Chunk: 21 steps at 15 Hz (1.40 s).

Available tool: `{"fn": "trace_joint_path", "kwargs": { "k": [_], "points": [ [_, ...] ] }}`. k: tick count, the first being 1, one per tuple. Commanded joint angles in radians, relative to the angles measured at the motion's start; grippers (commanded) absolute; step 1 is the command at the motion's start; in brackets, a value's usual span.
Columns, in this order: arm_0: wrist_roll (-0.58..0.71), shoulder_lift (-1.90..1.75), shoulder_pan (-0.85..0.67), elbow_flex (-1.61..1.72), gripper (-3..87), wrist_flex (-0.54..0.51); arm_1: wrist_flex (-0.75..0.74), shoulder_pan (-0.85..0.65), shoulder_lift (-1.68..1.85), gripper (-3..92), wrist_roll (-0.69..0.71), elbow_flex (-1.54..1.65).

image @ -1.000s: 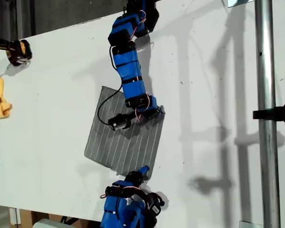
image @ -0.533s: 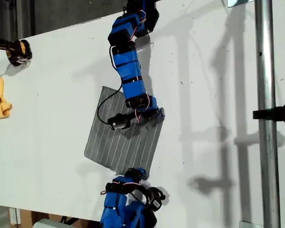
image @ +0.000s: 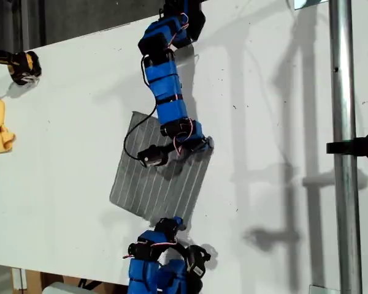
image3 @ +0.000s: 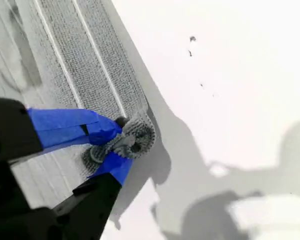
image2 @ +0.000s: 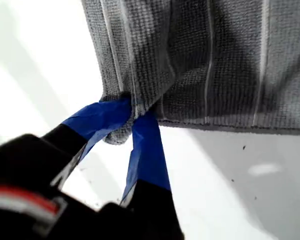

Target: Grasp corners of a towel and fold twice.

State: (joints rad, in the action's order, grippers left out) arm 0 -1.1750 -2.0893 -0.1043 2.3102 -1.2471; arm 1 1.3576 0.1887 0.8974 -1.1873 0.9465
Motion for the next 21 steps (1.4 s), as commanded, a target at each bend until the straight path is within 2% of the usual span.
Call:
{"fn": "trace_joint_path", "kwargs": {
  "k": [1,4,7,9,15,21],
  "points": [
    [0.025,-0.054,0.058,-0.129,-1.0,-0.037,-0.008,0.035,0.186,-0.2,0.038,-0.003],
    [0.054,-0.052,0.135,-0.238,-1.0,-0.048,-0.071,0.074,0.299,-0.2,0.107,-0.003],
    [0.057,-0.064,0.112,-0.252,-1.0,-0.041,-0.071,0.049,0.333,-0.2,0.078,0.063],
    [0.121,-0.077,0.023,-0.252,-1.0,-0.038,-0.063,-0.006,0.370,-0.2,0.078,0.118],
    [0.474,0.048,-0.350,-0.403,-1.0,0.008,-0.032,-0.281,0.604,-0.2,0.173,0.359],
    [0.672,0.385,-0.517,-0.719,-1.0,0.052,0.031,-0.525,0.713,-0.2,0.287,0.428]
  ]
}}
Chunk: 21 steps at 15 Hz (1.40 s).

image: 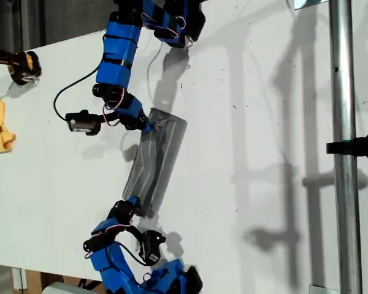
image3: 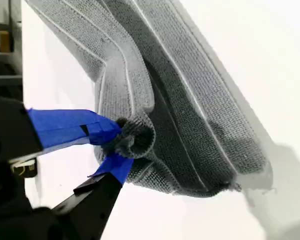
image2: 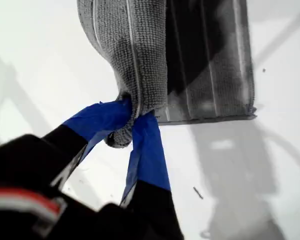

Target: Grasp corners of a towel and fold twice.

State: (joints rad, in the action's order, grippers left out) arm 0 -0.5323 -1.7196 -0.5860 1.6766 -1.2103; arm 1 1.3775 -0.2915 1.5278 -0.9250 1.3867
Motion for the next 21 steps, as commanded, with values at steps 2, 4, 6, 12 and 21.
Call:
{"fn": "trace_joint_path", "kwargs": {
  "k": [2,4,6,12,21],
  "points": [
    [0.069,0.049,-0.078,-0.129,-1.0,0.035,0.018,-0.106,0.112,-0.2,0.048,0.002],
    [0.095,0.060,-0.114,-0.133,-1.0,0.087,0.023,-0.160,0.130,-0.2,0.074,0.014],
    [0.123,0.100,-0.147,-0.173,-1.0,0.120,0.025,-0.210,0.155,-0.2,0.103,0.026],
    [0.149,0.216,-0.155,-0.232,-1.0,0.130,0.044,-0.161,0.176,-0.2,0.097,0.107],
    [0.052,0.291,-0.127,-0.101,-1.0,0.043,-0.017,0.046,-0.034,-0.2,-0.025,0.164]
  ]
}}
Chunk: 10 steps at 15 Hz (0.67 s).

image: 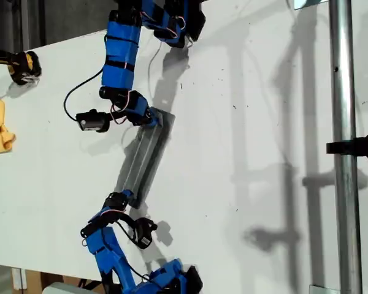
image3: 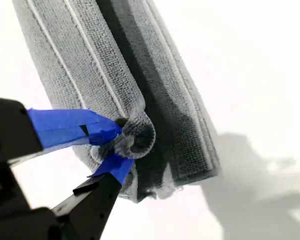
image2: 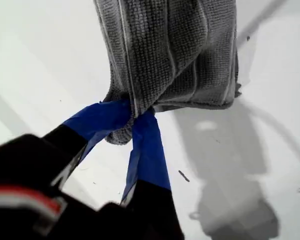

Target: Grasp corners of a towel and fold twice.

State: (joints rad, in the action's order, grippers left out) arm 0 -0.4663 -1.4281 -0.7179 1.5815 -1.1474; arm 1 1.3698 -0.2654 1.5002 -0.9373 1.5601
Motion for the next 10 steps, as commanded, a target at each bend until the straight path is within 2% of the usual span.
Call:
{"fn": "trace_joint_path", "kwargs": {
  "k": [1,10],
  "points": [
    [-0.026,0.008,0.005,0.008,-1.0,-0.015,-0.025,0.026,-0.035,-0.2,-0.021,-0.009],
    [-0.075,0.232,-0.008,-0.155,-0.9,-0.126,-0.025,-0.011,-0.232,-0.2,-0.052,-0.011]
  ]
}}
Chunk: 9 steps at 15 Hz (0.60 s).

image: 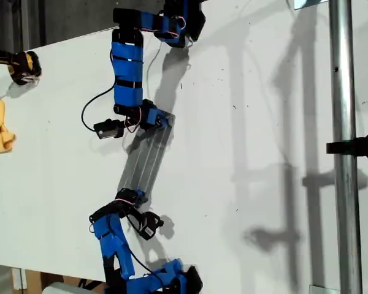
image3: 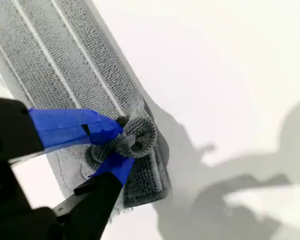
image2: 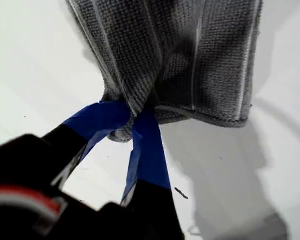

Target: Grasp corners of a towel and fold twice.

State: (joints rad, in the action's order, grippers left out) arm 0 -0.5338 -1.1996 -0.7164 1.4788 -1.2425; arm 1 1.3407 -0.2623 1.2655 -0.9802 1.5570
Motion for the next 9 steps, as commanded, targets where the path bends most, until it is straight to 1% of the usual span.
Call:
{"fn": "trace_joint_path", "kwargs": {
  "k": [1,2,3,4,5,6,7,8,9],
  "points": [
    [-0.011,0.014,-0.018,-0.077,-0.6,-0.041,0.005,-0.023,0.000,-0.2,-0.014,-0.009],
    [-0.018,0.015,-0.029,-0.095,6.9,-0.060,0.014,-0.032,0.012,-0.2,-0.015,-0.017],
    [-0.031,0.011,-0.043,-0.121,14.5,-0.103,0.031,-0.044,0.043,12.8,-0.018,-0.020],
    [-0.040,-0.012,-0.054,-0.138,18.2,-0.132,0.057,-0.060,0.087,24.0,-0.018,-0.023],
    [-0.046,-0.054,-0.060,-0.146,21.9,-0.160,0.080,-0.066,0.153,28.4,-0.012,-0.025],
    [-0.040,-0.110,-0.054,-0.150,28.9,-0.189,0.112,-0.069,0.230,31.6,-0.011,-0.032],
    [-0.044,-0.178,-0.049,-0.152,30.2,-0.219,0.147,-0.077,0.311,33.0,-0.011,-0.038],
    [-0.081,-0.262,-0.049,-0.133,30.1,-0.235,0.184,-0.092,0.396,38.7,-0.011,-0.040],
    [-0.114,-0.353,-0.052,-0.104,29.7,-0.241,0.219,-0.107,0.474,39.1,-0.009,-0.038]
  ]
}}
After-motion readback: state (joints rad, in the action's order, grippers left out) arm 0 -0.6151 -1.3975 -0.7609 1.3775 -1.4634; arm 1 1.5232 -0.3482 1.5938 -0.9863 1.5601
